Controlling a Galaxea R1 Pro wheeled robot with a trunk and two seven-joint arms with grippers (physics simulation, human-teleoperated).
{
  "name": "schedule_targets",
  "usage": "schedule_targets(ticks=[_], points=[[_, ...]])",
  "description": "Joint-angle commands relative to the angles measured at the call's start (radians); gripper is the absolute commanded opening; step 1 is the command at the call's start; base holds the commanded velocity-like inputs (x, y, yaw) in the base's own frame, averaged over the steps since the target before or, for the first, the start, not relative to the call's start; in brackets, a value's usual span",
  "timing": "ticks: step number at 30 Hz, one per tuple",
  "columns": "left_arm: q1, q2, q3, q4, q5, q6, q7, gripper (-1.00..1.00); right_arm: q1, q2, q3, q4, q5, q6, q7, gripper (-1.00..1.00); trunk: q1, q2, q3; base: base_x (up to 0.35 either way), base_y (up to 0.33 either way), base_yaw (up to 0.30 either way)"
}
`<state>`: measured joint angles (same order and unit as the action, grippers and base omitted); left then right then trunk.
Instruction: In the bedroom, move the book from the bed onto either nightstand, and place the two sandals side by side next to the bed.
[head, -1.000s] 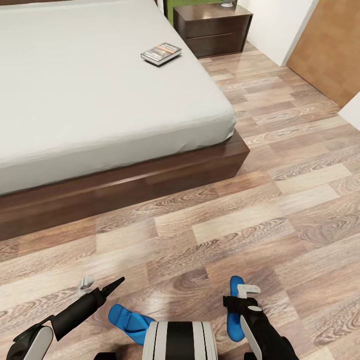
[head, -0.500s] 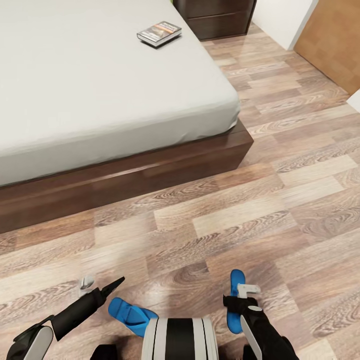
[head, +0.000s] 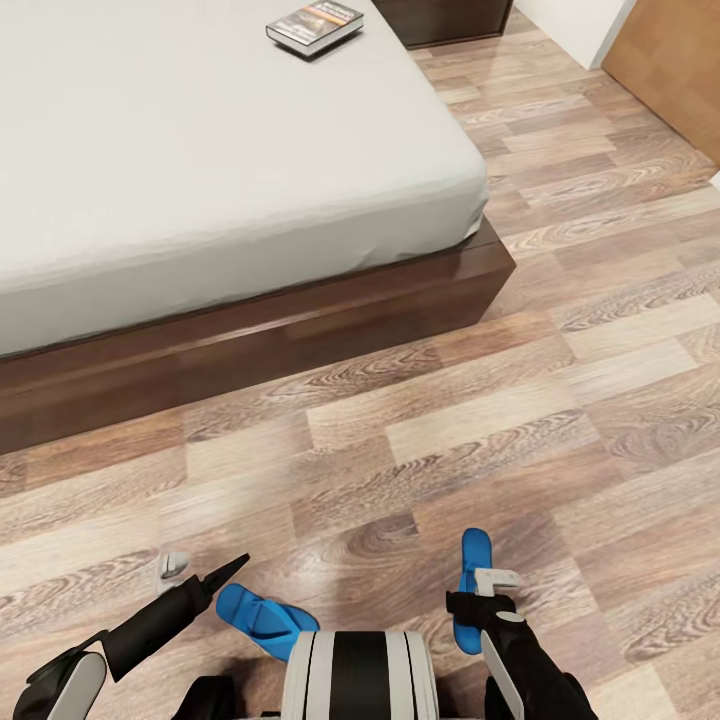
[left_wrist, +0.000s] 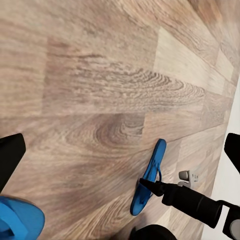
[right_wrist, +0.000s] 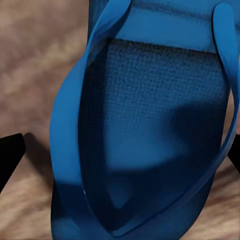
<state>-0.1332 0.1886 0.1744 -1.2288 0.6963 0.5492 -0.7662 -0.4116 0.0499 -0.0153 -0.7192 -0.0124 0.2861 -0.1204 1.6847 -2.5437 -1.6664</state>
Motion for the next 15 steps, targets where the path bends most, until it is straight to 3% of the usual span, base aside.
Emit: schedule_targets(ticks=[1, 12, 13, 15], points=[[0.0, 0.0, 0.0, 0.0, 0.006, 0.008, -0.001, 1.0, 0.0, 0.001, -0.002, -0.002, -0.001, 0.005, -0.002, 1.0, 0.0, 0.0, -0.001, 0.0, 0.0, 0.0], [0.0, 0.0, 0.0, 0.0, 0.006, 0.008, -0.001, 1.0, 0.0, 0.0, -0.002, -0.002, -0.001, 0.005, -0.003, 1.0, 0.0, 0.0, -0.001, 0.0, 0.0, 0.0], [0.0, 0.0, 0.0, 0.0, 0.006, 0.008, -0.001, 1.0, 0.0, 0.0, -0.002, -0.002, -0.001, 0.005, -0.003, -1.0, 0.0, 0.0, -0.001, 0.0, 0.0, 0.0], [0.0, 0.0, 0.0, 0.0, 0.006, 0.008, -0.001, 1.0, 0.0, -0.001, -0.002, -0.002, -0.001, 0.005, -0.004, -1.0, 0.0, 0.0, -0.001, 0.0, 0.0, 0.0]])
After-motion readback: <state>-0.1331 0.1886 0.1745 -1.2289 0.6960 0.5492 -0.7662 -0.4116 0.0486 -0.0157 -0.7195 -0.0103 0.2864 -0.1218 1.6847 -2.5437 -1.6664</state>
